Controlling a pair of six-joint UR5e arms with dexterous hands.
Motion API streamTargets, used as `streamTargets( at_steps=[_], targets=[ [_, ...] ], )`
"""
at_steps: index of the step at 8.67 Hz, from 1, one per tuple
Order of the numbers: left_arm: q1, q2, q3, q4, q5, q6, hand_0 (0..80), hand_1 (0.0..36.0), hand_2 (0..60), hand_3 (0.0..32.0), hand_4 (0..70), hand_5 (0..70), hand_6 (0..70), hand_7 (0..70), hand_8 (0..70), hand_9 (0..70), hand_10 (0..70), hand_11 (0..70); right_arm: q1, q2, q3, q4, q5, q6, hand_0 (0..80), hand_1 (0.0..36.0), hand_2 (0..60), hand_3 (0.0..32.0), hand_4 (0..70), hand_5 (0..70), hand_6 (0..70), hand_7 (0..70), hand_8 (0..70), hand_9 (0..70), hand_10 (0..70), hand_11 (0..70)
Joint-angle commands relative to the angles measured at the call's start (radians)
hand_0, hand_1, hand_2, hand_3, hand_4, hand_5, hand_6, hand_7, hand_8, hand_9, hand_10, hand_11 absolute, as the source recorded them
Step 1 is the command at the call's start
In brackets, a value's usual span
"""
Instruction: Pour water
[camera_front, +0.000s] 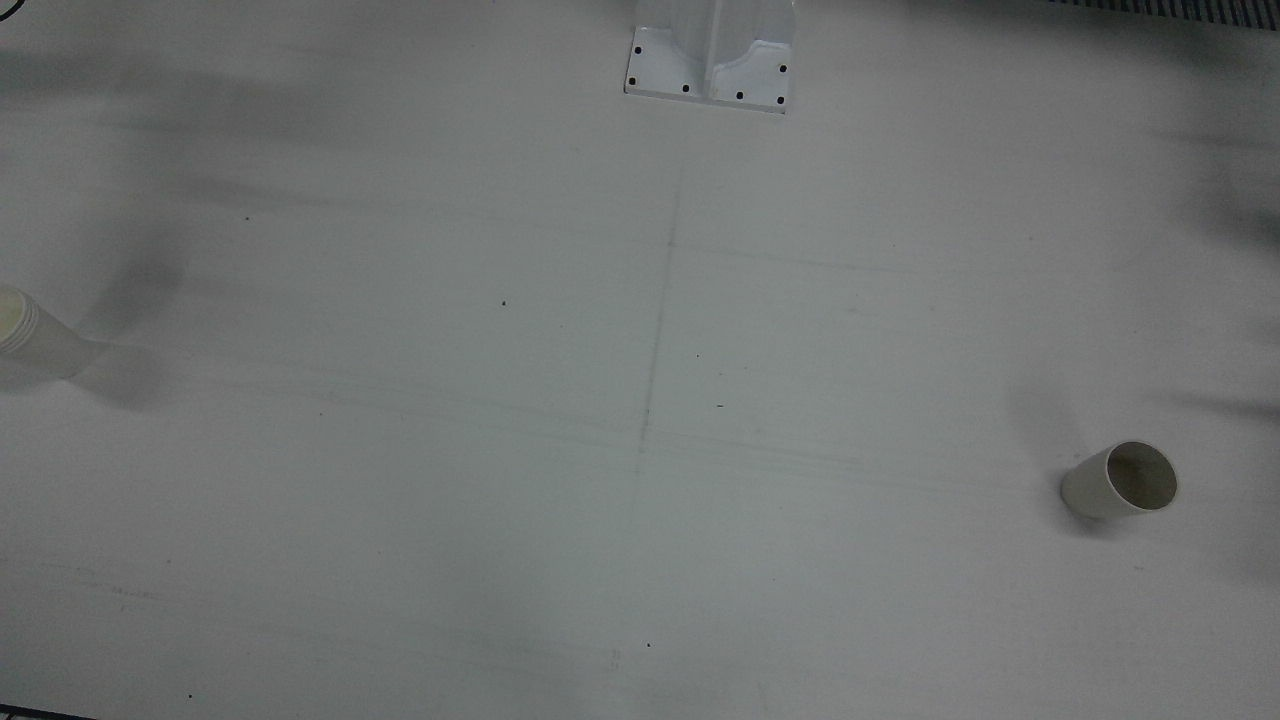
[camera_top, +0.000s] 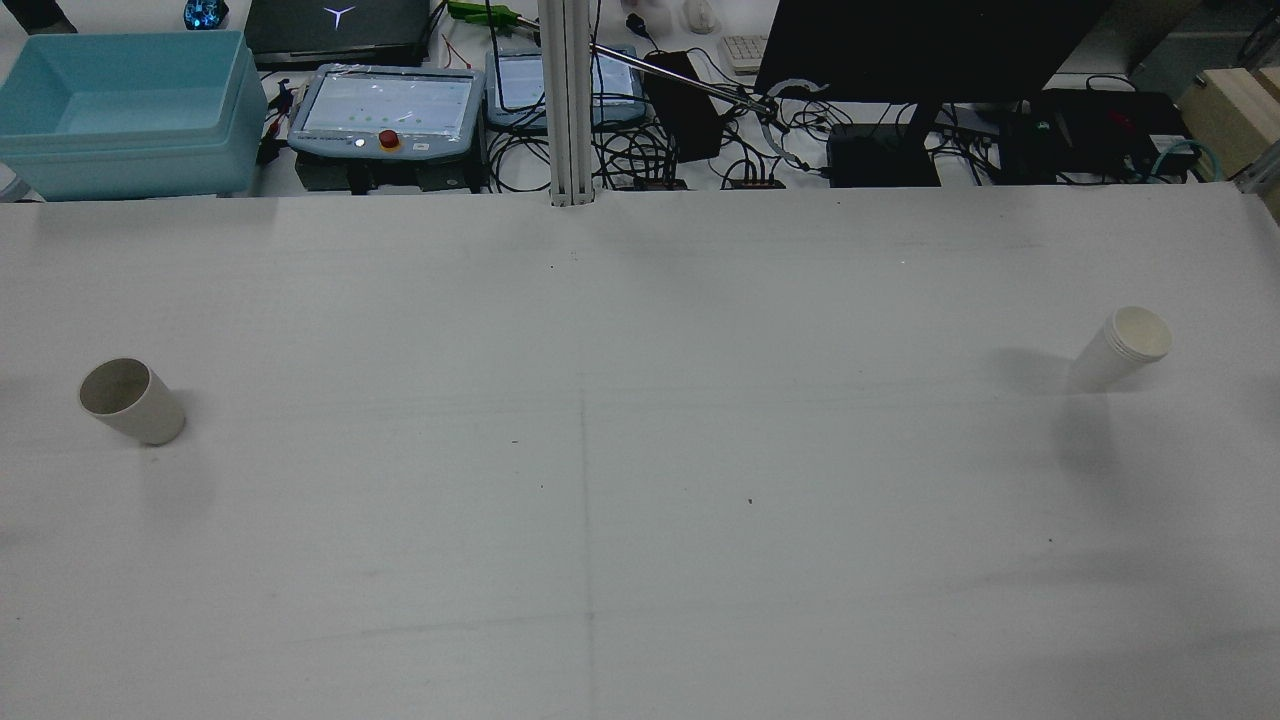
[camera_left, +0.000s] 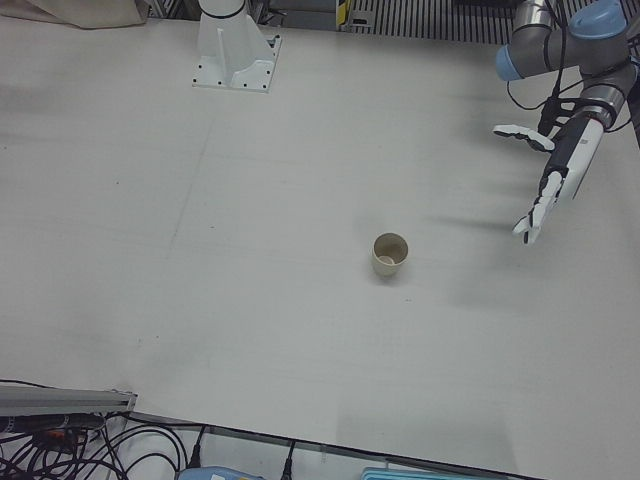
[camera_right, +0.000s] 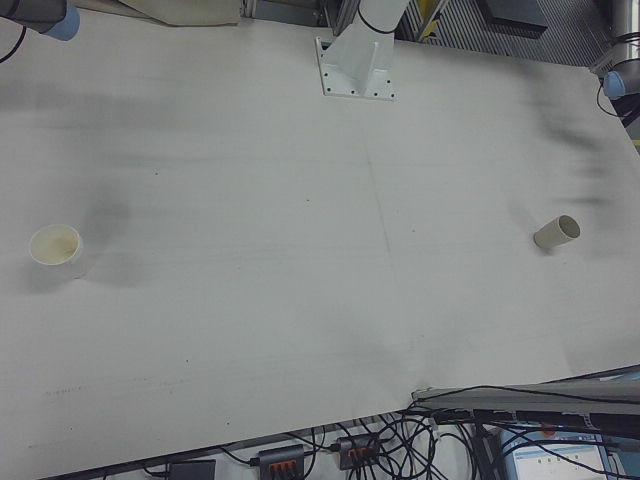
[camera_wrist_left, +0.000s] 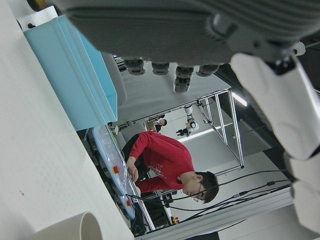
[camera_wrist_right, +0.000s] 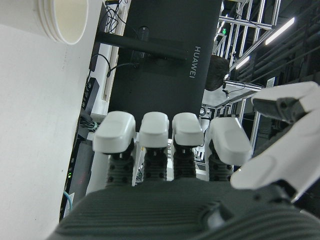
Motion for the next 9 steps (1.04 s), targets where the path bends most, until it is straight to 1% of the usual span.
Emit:
streamTargets(
  at_steps=[1, 2, 3, 4, 5, 6, 8, 9],
  targets=[
    [0.357, -0.083, 0.083, -0.06, -0.314, 0.07, 37.1, 9.7, 19.2, 0.2, 4.6, 0.0, 2.9, 12.6, 0.7, 3.0, 1.4, 2.8, 0.001, 0.009, 0.002, -0.001, -0.028, -0.022, 30.0, 0.0, 54.1, 0.0, 70.0, 70.0, 70.0, 70.0, 70.0, 70.0, 70.0, 70.0],
    [0.394, -0.121, 0.117, -0.028, -0.356, 0.059, 37.9, 10.2, 20.2, 0.0, 6.0, 0.0, 3.5, 13.1, 0.1, 2.1, 0.2, 1.1, 0.004, 0.009, 0.004, -0.001, -0.031, -0.021, 31.0, 0.0, 53.2, 0.0, 70.0, 70.0, 70.0, 70.0, 70.0, 70.0, 70.0, 70.0],
    [0.395, -0.156, 0.131, 0.014, -0.35, 0.058, 37.6, 10.3, 20.4, 0.2, 4.4, 0.0, 3.0, 11.6, 0.0, 0.9, 0.0, 0.0, 0.005, 0.007, 0.004, -0.001, -0.039, -0.021, 32.0, 0.0, 52.0, 0.0, 70.0, 70.0, 70.0, 70.0, 70.0, 70.0, 70.0, 70.0],
    [0.396, -0.19, 0.169, 0.024, -0.35, 0.056, 37.9, 11.0, 21.8, 1.8, 2.4, 0.0, 1.6, 8.3, 0.0, 0.2, 0.0, 0.0, 0.018, 0.007, 0.006, -0.001, -0.063, -0.022, 32.0, 0.0, 51.2, 0.0, 70.0, 70.0, 70.0, 70.0, 70.0, 70.0, 70.0, 70.0],
    [0.397, -0.202, 0.186, 0.03, -0.35, 0.059, 38.4, 12.0, 22.7, 4.0, 0.2, 0.0, 0.2, 5.3, 0.0, 0.0, 0.0, 0.0, 0.019, 0.004, 0.009, -0.001, -0.066, -0.022, 32.2, 0.0, 50.6, 0.0, 70.0, 70.0, 70.0, 70.0, 70.0, 70.0, 70.0, 70.0],
    [0.397, -0.211, 0.185, 0.05, -0.346, 0.065, 38.7, 12.9, 24.5, 5.8, 0.0, 0.0, 0.0, 3.7, 0.0, 0.0, 0.0, 0.0, 0.019, 0.004, 0.01, -0.001, -0.066, -0.022, 32.7, 0.0, 50.2, 0.0, 70.0, 70.0, 70.0, 70.0, 70.0, 70.0, 70.0, 70.0],
    [0.399, -0.211, 0.187, 0.078, -0.338, 0.093, 38.0, 13.1, 25.2, 7.6, 0.0, 0.0, 0.0, 1.9, 0.0, 0.0, 0.0, 0.0, 0.019, 0.004, 0.01, -0.001, -0.066, -0.022, 32.4, 0.0, 49.7, 0.0, 70.0, 70.0, 70.0, 70.0, 70.0, 70.0, 70.0, 70.0],
    [0.399, -0.213, 0.185, 0.078, -0.332, 0.14, 38.7, 14.0, 26.4, 7.8, 0.0, 0.0, 0.0, 1.2, 0.0, 0.0, 0.0, 0.0, 0.019, 0.006, 0.009, -0.001, -0.066, -0.022, 32.4, 0.0, 49.6, 0.0, 70.0, 70.0, 70.0, 70.0, 70.0, 70.0, 70.0, 70.0]
  ],
)
